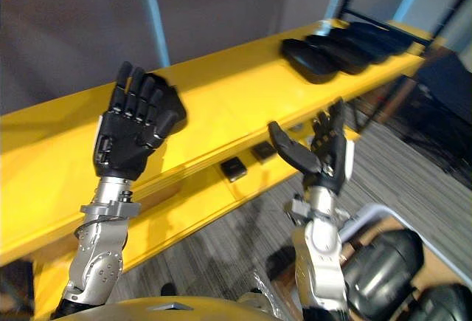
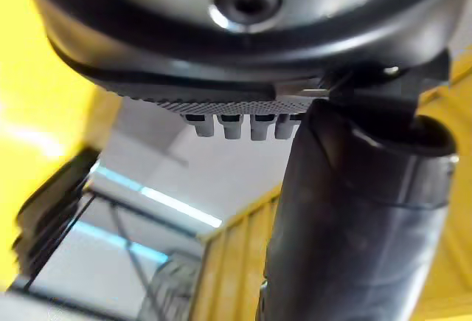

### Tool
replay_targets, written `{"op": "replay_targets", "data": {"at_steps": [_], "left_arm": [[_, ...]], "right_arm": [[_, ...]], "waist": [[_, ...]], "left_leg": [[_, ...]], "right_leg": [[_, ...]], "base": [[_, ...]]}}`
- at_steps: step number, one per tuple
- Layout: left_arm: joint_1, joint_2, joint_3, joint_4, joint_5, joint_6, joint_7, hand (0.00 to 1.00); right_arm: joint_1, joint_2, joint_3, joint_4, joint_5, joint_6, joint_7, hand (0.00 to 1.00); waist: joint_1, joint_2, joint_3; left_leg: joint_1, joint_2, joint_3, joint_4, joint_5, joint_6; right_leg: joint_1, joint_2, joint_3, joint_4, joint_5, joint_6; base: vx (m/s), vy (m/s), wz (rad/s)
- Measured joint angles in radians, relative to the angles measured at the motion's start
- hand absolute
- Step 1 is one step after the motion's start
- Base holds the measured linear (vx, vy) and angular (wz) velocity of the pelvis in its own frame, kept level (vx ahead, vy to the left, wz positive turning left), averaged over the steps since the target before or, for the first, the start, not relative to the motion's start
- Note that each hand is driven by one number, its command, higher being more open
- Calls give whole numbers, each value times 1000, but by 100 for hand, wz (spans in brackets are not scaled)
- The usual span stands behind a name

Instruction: Walk over and take three plastic housings, then place them on the shelf

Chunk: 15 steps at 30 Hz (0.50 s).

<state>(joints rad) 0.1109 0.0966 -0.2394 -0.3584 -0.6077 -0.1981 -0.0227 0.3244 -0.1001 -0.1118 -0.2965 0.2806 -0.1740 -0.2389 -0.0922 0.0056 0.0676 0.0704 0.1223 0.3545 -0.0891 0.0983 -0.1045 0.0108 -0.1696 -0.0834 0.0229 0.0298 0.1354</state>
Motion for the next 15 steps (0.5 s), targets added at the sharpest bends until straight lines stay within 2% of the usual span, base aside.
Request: {"op": "replay_targets", "data": {"at_steps": [4, 5, 7, 9, 10, 11, 12, 13, 15], "left_arm": [[-29, 1, -37, 110, -1, 28, 39, 100], [-29, -1, -45, 127, -5, 28, 48, 100], [-29, -1, -54, 136, -10, 28, 64, 100], [-32, -6, -64, 136, -10, 28, 80, 100], [-35, -9, -62, 136, -10, 27, 89, 100], [-35, -9, -57, 136, -10, 27, 95, 100], [-32, -10, -38, 134, -10, 27, 111, 100], [-18, -15, -6, 122, -11, 27, 125, 100], [13, -22, 38, 96, -11, 27, 130, 100]], "right_arm": [[122, 24, -32, -34, 3, 14, -8, 100], [148, 39, -43, -64, 13, 13, -9, 100], [173, 40, -49, -96, 45, 3, -7, 100], [191, 42, -61, -107, 48, -20, 0, 100], [195, 45, -76, -107, 48, -23, 17, 100], [194, 46, -77, -107, 49, -26, 27, 100], [187, 44, -77, -107, 49, -34, 52, 100], [164, 29, -66, -107, 45, -40, 85, 100], [125, -18, -48, -100, 40, -54, 112, 100]], "waist": [[-64, 0, 0], [-80, 0, 0], [-86, 0, -1], [-118, 2, -1], [-124, 1, -1], [-122, 1, -1], [-101, 7, 3], [-66, 22, 14], [-35, 55, 30]], "left_leg": [[60, 51, 182, 0, -32, -39], [69, 64, 228, 1, -40, -51], [83, 81, 288, 2, -50, -66], [90, 102, 326, 5, -55, -79], [89, 111, 313, 34, -76, -82], [75, 116, 280, 71, -104, -70], [45, 119, 158, 169, -184, -16], [28, 117, 12, 261, -275, 30], [16, 109, -134, 344, -349, 33]], "right_leg": [[-37, 69, 164, -50, 43, -14], [-54, 81, 177, -61, 50, -14], [-83, 98, 187, -63, 63, -16], [-106, 126, 209, -64, 71, -15], [-115, 143, 233, -61, 84, -30], [-118, 151, 254, -61, 89, -37], [-121, 170, 308, -61, 99, -58], [-119, 191, 369, -61, 99, -68], [-117, 213, 428, -59, 104, -72]], "base": [[3, -53, -132], [9, -84, -124], [10, -73, -107], [40, -107, -82], [58, -97, -62], [70, -91, -88], [69, -61, -139], [57, -27, -160], [3, 107, -136]]}}
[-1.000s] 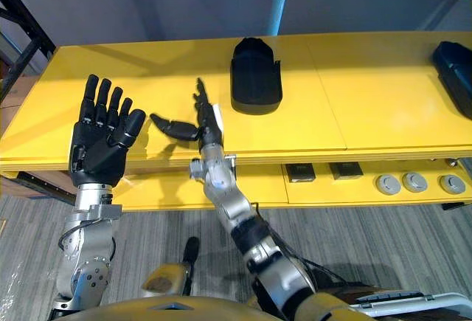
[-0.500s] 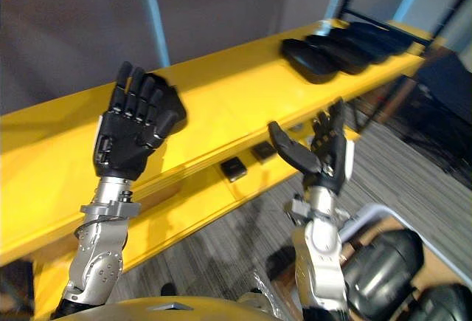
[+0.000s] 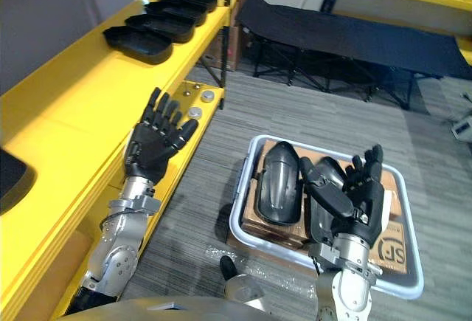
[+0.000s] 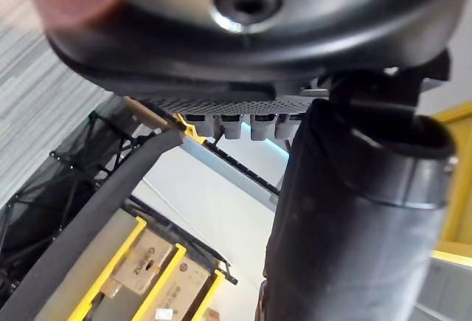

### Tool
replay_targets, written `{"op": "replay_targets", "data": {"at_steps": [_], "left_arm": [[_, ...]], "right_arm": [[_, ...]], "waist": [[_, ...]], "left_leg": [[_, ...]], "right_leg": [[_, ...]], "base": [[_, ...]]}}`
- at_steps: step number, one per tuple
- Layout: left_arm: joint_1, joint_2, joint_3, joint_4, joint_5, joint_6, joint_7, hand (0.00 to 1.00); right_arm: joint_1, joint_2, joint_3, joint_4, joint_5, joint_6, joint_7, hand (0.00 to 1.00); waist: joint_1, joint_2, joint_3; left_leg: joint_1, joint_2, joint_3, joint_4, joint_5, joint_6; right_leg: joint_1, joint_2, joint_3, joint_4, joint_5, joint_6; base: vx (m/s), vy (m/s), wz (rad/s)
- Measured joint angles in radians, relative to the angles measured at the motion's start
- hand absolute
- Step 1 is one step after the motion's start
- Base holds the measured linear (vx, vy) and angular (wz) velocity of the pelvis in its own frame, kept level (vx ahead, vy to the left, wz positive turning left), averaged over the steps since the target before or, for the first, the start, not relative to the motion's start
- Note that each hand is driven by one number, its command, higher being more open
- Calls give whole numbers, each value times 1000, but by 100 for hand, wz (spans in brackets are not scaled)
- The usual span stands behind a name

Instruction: Walk over and take three plastic housings, then place them on the shelf

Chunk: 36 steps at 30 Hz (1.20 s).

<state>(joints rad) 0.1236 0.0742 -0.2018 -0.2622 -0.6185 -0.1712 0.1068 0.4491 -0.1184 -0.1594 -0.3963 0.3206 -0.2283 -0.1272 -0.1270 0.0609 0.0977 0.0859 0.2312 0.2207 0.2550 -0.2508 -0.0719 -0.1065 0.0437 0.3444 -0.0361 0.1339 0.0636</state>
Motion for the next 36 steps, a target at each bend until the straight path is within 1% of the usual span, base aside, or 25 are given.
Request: {"op": "replay_targets", "data": {"at_steps": [1, 4, 8, 12, 14, 16, 17, 18, 19, 20, 21, 22, 23, 24, 25, 27, 28, 29, 30, 31, 32, 33, 34, 35, 36], "left_arm": [[31, 1, 27, -18, -3, 0, -8, 100], [37, 1, 83, -26, -13, 0, -24, 100], [42, 5, 101, -24, -17, 0, -10, 100], [41, 5, 98, -24, 10, 0, -39, 100], [39, 13, 96, -24, 7, 1, -68, 100], [40, 51, 96, -27, 13, 24, -94, 100], [44, 59, 99, -27, 14, 37, -100, 100], [45, 64, 101, -24, 25, 57, -108, 100], [54, 63, 103, -21, 21, 68, -110, 100], [58, 63, 102, -20, 15, 70, -115, 100], [68, 59, 101, -20, -13, 70, -143, 100], [73, 60, 96, -20, -20, 69, -162, 100], [78, 63, 98, -20, -22, 68, -182, 100], [79, 64, 96, -20, -21, 68, -191, 100], [83, 68, 95, -20, -30, 69, -226, 100], [83, 94, 81, -20, -47, 70, -261, 100], [83, 101, 66, -19, -58, 82, -269, 100], [83, 96, 45, -13, -58, 92, -269, 100], [83, 85, 27, -9, -58, 94, -268, 100], [84, 58, -19, 1, -58, 111, -268, 100], [87, 35, -69, 10, -62, 128, -269, 100], [91, 32, -87, 10, -71, 134, -275, 100], [109, 28, -106, 6, -87, 135, -295, 100], [128, 23, -108, -3, -88, 135, -311, 100], [132, 23, -108, -4, -88, 134, -318, 100]], "right_arm": [[-37, -36, 14, 23, 1, -5, 7, 100], [-117, -53, 27, 106, 0, -18, 6, 100], [-127, -38, 97, 126, 0, -23, -14, 100], [-130, -26, 141, 135, 1, -24, -6, 100], [-136, 2, 149, 163, 4, -33, 18, 100], [-136, 29, 170, 179, 85, -51, 66, 100], [-170, 24, 190, 200, 101, -68, 83, 100], [-231, 24, 228, 232, 102, -85, 92, 100], [-289, 16, 273, 260, 101, -91, 92, 100], [-315, 11, 294, 273, 99, -95, 91, 100], [-360, 6, 354, 296, 77, -102, 77, 100], [-379, 8, 386, 313, 64, -107, 68, 100], [-399, 14, 430, 338, 40, -107, 56, 100], [-402, 16, 444, 349, 36, -107, 54, 100], [-403, 19, 463, 364, 28, -101, 36, 100], [-396, 29, 465, 380, 3, -76, 7, 100], [-390, 28, 457, 386, -1, -52, -3, 100], [-379, 15, 440, 385, -1, -26, -9, 100], [-373, 3, 426, 385, -1, -12, -8, 100], [-346, -29, 392, 384, 0, 19, -1, 100], [-298, -71, 338, 384, -1, 46, 7, 100], [-269, -86, 314, 384, -1, 54, 10, 100], [-213, -104, 278, 374, 0, 57, 14, 100], [-153, -116, 253, 337, 3, 59, 16, 100], [-129, -119, 242, 317, 7, 59, 21, 100]], "waist": [[11, 24, -8], [30, 34, -3], [53, -7, 30], [68, -7, 93], [71, -24, 117], [78, -56, 138], [88, -38, 143], [100, -24, 152], [102, -9, 147], [105, 4, 149], [124, 8, 150], [135, 15, 152], [147, 5, 145], [154, 1, 141], [158, -6, 133], [156, -36, 109], [152, -56, 88], [148, -45, 75], [142, -34, 72], [116, -3, 65], [94, 25, 61], [89, 30, 59], [80, 30, 59], [72, 23, 62], [71, 25, 61]], "left_leg": [[-7, -12, -67, 31, -24, 5], [-9, -39, -76, 35, -49, -10], [-64, -77, -135, 69, -79, -14], [-74, -106, -168, 153, -96, -9], [-59, -124, -159, 181, -105, 1], [-57, -145, -138, 227, -108, 20], [-76, -115, -108, 230, -101, 32], [-91, -88, -70, 221, -77, 32], [-111, -66, -56, 194, -38, 30], [-112, -55, -55, 175, -17, 26], [-116, -26, -52, 128, 21, 16], [-122, -11, -58, 104, 38, 5], [-141, 10, -73, 80, 65, -12], [-153, 17, -82, 71, 77, -23], [-177, 41, -96, 61, 99, -58], [-211, 66, -115, 56, 132, -109], [-222, 82, -120, 50, 156, -148], [-221, 106, -119, 17, 196, -176], [-220, 115, -126, -3, 215, -176], [-220, 132, -155, -39, 258, -166], [-222, 144, -177, -55, 311, -123], [-223, 144, -179, -52, 339, -90], [-225, 143, -173, -38, 390, -20], [-232, 137, -169, -27, 413, 7], [-232, 123, -173, -21, 399, -11]], "right_leg": [[-6, 10, 30, 3, 7, 9], [-18, -7, 31, 5, 19, 28], [-41, -51, -27, 27, 20, 48], [-72, -62, -53, 176, -11, 55], [-53, -78, -57, 189, -9, 59], [-32, -111, -86, 152, 37, 114], [-34, -112, -90, 90, 116, 137], [-74, -110, -182, 194, 95, 75], [-129, -132, -251, 427, -48, -10], [-147, -151, -272, 516, -94, -21], [-145, -207, -300, 648, -140, -52], [-133, -244, -307, 687, -147, -62], [-104, -294, -313, 709, -147, -63], [-90, -313, -311, 708, -147, -63], [-45, -341, -309, 672, -146, -61], [34, -358, -316, 517, -107, 1], [89, -351, -348, 421, -214, 150], [101, -335, -378, 380, -299, 196], [99, -325, -391, 375, -334, 198], [97, -301, -409, 383, -379, 185], [99, -282, -430, 402, -387, 171], [103, -280, -440, 409, -390, 165], [113, -278, -458, 409, -393, 153], [121, -279, -472, 394, -402, 127], [121, -286, -478, 385, -410, 113]], "base": [[-11, 170, -98], [-42, 166, -25], [-120, 119, 33], [-149, 74, 19], [-180, 83, -11], [-261, 49, -36], [-378, 13, -76], [-450, 6, -81], [-330, 14, -65], [-283, -39, -43], [-190, -89, -34], [-204, -198, -31], [-128, -216, -13], [-132, -329, -2], [-101, -426, 4], [-86, -496, -2], [-56, -520, -31], [-35, -517, -34], [-29, -545, -20], [-31, -466, 18], [-36, -411, 27], [-33, -263, 23], [-50, -231, 9], [-46, -183, 3], [-69, -100, -15]]}}
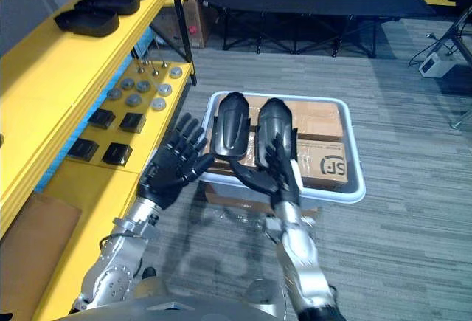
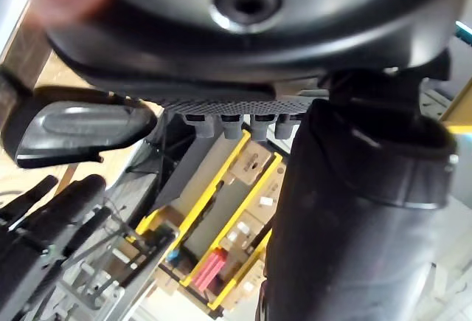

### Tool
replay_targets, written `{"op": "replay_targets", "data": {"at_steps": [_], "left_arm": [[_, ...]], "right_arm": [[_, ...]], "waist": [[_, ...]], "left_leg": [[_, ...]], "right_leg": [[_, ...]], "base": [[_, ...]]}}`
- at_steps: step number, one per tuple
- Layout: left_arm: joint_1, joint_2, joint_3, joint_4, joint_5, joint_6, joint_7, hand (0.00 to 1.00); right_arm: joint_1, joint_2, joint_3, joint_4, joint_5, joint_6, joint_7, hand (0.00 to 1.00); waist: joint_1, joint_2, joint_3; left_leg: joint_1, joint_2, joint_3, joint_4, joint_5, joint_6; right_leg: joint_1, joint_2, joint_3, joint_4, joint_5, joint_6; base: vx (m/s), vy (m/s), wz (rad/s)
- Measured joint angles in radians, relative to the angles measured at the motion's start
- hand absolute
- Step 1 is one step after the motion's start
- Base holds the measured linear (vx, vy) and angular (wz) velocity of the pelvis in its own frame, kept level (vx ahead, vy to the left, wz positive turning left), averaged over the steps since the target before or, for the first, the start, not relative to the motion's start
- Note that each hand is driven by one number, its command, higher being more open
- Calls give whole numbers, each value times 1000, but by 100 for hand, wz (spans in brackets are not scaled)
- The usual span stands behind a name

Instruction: Walk over and take three plastic housings, then place them on the shelf

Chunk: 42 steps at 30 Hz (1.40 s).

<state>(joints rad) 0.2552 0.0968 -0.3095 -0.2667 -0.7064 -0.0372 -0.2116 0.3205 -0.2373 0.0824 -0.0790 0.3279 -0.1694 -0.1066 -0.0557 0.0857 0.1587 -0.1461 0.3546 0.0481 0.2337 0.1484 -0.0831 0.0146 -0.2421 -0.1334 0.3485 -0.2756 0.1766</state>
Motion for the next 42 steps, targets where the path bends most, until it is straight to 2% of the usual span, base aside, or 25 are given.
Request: {"op": "replay_targets", "data": {"at_steps": [1, 2, 5, 6, 7, 9, 13, 16, 18, 20, 21, 25, 26, 27, 30, 34, 38, 39, 42], "left_arm": [[13, 0, -1, 0, -2, 0, -9, 100], [23, 1, -3, 0, -3, 0, -15, 100], [31, 2, -26, 0, -2, -2, -14, 100], [29, 3, -38, 0, -2, -2, -13, 100], [28, 8, -40, 1, -3, -2, -11, 100], [25, 45, -45, 2, -11, 1, -4, 100], [-47, 91, -43, 61, -9, 23, 36, 100], [-55, 103, -24, 69, 30, 25, 75, 100], [-56, 101, -12, 69, 52, 25, 90, 100], [-59, 96, -7, 70, 54, 26, 113, 100], [-56, 95, -8, 70, 54, 26, 116, 100], [-63, 98, 4, 71, 54, 27, 134, 100], [-69, 98, 4, 72, 54, 27, 137, 100], [-74, 98, 3, 80, 54, 27, 139, 100], [-95, 101, 3, 137, 51, 26, 139, 100], [-91, 103, 8, 197, 41, 23, 139, 100], [-97, 102, -7, 226, 36, 16, 139, 100], [-98, 102, -10, 227, 30, 15, 139, 100], [-103, 101, -31, 238, 26, 6, 138, 100]], "right_arm": [[20, -6, -12, -18, 38, 0, 17, 100], [22, -3, -13, -18, 60, 2, 22, 100], [15, -3, -4, -18, 72, 14, 31, 100], [7, -3, 4, -18, 77, 21, 31, 100], [-6, 0, 14, -11, 86, 32, 30, 100], [-45, 25, 52, 38, 81, 46, 8, 100], [-158, 84, 24, 210, 81, 43, -59, 100], [-217, 84, -29, 240, 79, 36, -100, 100], [-283, 65, -78, 255, 75, 16, -139, 100], [-403, -4, -154, 294, 71, 1, -197, 100], [-432, -25, -173, 303, 70, 1, -211, 100], [-649, -164, -265, 393, 28, -15, -290, 100], [-686, -196, -270, 425, 23, -20, -295, 100], [-759, -271, -271, 507, 20, -28, -305, 100], [-882, -423, -271, 641, 36, -45, -347, 100], [-1023, -536, -233, 796, 70, -48, -333, 100], [-1190, -677, -131, 1037, 95, -9, -306, 100], [-1204, -686, -122, 1062, 107, 0, -304, 100], [-1263, -729, -92, 1156, 130, 73, -295, 100]], "waist": [[-1, 12, -8], [-2, 15, -9], [6, 22, -16], [12, 27, -21], [19, 19, -22], [29, -13, -21], [48, -49, 3], [59, -60, 40], [67, -57, 64], [81, -31, 116], [81, -26, 122], [89, -30, 191], [90, -30, 206], [94, -27, 222], [124, -10, 243], [150, 18, 262], [177, 61, 291], [180, 64, 295], [191, 75, 319]], "left_leg": [[3, -40, -4, 10, -48, -38], [14, -75, -1, 5, -90, -43], [15, -112, 12, -5, -166, -52], [16, -120, 20, -28, -204, -62], [15, -136, 32, -38, -205, -98], [0, -176, 58, -22, -207, -93], [-84, -187, 37, 74, -234, -72], [-119, -187, 18, 108, -238, -71], [-154, -185, 8, 118, -236, -74], [-184, -169, -12, 111, -208, -81], [-193, -167, -21, 103, -199, -81], [-199, -155, -34, 13, -124, -92], [-199, -154, -38, 5, -114, -97], [-215, -155, -48, -1, -99, -93], [-252, -158, -75, -12, -76, -90], [-275, -164, -89, -22, -68, -88], [-283, -181, -107, -100, -14, -84], [-283, -181, -110, -110, -7, -84], [-283, -188, -121, -152, 21, -83]], "right_leg": [[-13, -5, 5, -19, 6, -6], [-22, -10, 18, -36, 24, -5], [-43, -14, 37, -81, 67, 12], [-55, -20, 48, -99, 91, 27], [-67, -37, 61, -110, 111, 43], [-64, -79, 56, -169, 189, 63], [-61, -87, 4, -235, 287, 61], [-54, -85, -28, -253, 295, 64], [-69, -79, -42, -272, 292, 61], [-88, -57, -49, -279, 292, 52], [-97, -51, -54, -279, 294, 48], [-139, -29, -59, -279, 313, 30], [-141, -27, -62, -279, 315, 29], [-152, -25, -71, -279, 322, 35], [-175, -21, -96, -278, 332, 32], [-194, -25, -111, -271, 332, 32], [-225, -37, -135, -256, 331, 34], [-227, -37, -138, -255, 331, 34], [-245, -44, -148, -237, 325, 39]], "base": [[-50, -3, -29], [-59, 6, -31], [-50, 83, -19], [-62, 219, -24], [-61, 294, -31], [-69, 254, -25], [-117, 138, 6], [-169, 41, 14], [-150, -28, 9], [-228, -71, 7], [-167, -71, 12], [-80, -66, 4], [-48, -47, 10], [-39, -35, 16], [10, -29, 20], [24, -16, 15], [-14, -12, 19], [-28, -28, 14], [-31, -23, 14]]}}
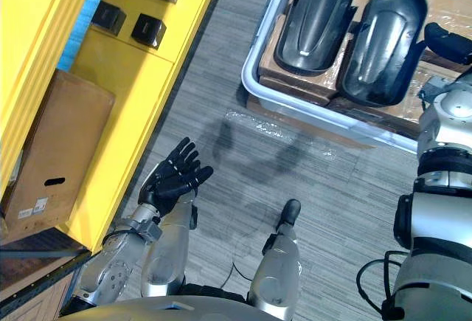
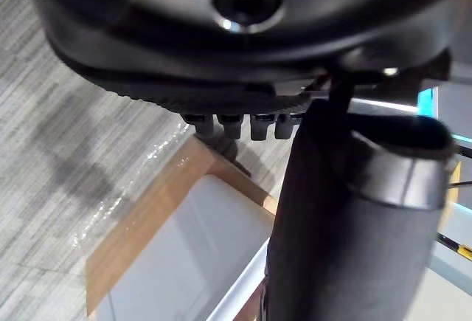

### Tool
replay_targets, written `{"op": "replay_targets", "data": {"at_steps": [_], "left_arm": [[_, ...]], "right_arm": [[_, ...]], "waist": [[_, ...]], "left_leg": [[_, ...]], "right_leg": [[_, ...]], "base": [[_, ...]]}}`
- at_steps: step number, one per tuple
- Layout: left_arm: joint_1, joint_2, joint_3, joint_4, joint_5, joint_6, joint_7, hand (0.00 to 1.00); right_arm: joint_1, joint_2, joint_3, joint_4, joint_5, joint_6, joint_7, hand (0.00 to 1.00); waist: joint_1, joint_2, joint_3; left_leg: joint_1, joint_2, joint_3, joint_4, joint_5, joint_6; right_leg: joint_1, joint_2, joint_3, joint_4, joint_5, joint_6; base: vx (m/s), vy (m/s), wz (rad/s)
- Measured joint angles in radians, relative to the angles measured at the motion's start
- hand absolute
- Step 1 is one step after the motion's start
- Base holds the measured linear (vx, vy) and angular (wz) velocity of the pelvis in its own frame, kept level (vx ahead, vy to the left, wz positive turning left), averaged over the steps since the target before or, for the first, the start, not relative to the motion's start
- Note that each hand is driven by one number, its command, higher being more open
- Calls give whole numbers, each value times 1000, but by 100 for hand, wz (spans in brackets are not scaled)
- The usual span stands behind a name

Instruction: Walk over and take three plastic housings, then place them on the shelf

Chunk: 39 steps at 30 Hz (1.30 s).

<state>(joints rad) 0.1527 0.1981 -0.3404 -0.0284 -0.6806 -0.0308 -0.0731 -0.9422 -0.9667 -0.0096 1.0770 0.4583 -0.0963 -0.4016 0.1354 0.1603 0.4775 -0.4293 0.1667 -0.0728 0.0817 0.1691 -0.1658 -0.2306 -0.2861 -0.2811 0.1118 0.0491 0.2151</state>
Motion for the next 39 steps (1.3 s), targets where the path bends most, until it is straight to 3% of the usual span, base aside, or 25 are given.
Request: {"op": "replay_targets", "data": {"at_steps": [2, 10, 11, 15, 22, 25, 29, 35, 39], "left_arm": [[-2, -5, -17, 32, -21, -12, -1, 100], [-5, -6, -44, 77, -37, -28, 8, 100], [-5, -8, -47, 78, -38, -32, 9, 100], [-6, -13, -48, 88, -38, -45, 19, 100], [-4, -13, -48, 114, -38, -86, 28, 100], [-3, -13, -47, 107, -38, -94, 35, 100], [-2, -13, -41, 97, -38, -95, 42, 100], [18, -10, -2, 49, -15, -103, 69, 100], [18, 14, 80, -18, -30, -131, 80, 100]], "right_arm": [[-46, -30, 34, 60, -7, 69, 5, 100], [-112, -103, 45, 187, -20, 231, 59, 100], [-114, -104, 46, 199, -24, 249, 80, 0], [-117, -116, 61, 226, -168, 285, 130, 0], [-141, -158, 99, 264, -314, 365, 94, 0], [-147, -159, 91, 277, -312, 423, 87, 0], [-176, -160, 56, 295, -312, 458, 67, 0], [-174, -161, 26, 300, -255, 480, 59, 0], [-170, -161, 17, 300, -257, 487, 6, 0]], "waist": [[3, 2, 10], [26, 22, 22], [27, 25, 22], [36, 28, 22], [53, 36, 25], [52, 36, 25], [47, 36, 25], [44, 36, 25], [28, 35, 26]], "left_leg": [[-4, -6, -6, -28, 19, 1], [-28, -15, -19, -36, 34, 1], [-30, -16, -21, -35, 34, 2], [-49, -17, -42, -31, 37, -1], [-56, -16, -56, -32, 42, -4], [-57, -16, -56, -32, 42, -4], [-56, -16, -49, -32, 42, -4], [-49, -15, -43, -32, 42, -4], [-28, -15, -32, -35, 42, -4]], "right_leg": [[-20, -9, -5, 16, -9, 3], [-67, -24, -11, 83, -45, 4], [-68, -27, -13, 89, -50, 3], [-86, -28, -25, 122, -69, 0], [-102, -31, -34, 158, -91, -6], [-105, -33, -34, 164, -95, -7], [-109, -33, -30, 167, -95, -7], [-107, -33, -25, 167, -95, -8], [-95, -34, -15, 167, -95, -8]], "base": [[-38, -18, 10], [-14, -17, 4], [-17, -21, 14], [-17, -30, 11], [-14, -34, 5], [0, -33, 0], [0, -31, -3], [-3, -16, -2], [-2, -32, -5]]}}
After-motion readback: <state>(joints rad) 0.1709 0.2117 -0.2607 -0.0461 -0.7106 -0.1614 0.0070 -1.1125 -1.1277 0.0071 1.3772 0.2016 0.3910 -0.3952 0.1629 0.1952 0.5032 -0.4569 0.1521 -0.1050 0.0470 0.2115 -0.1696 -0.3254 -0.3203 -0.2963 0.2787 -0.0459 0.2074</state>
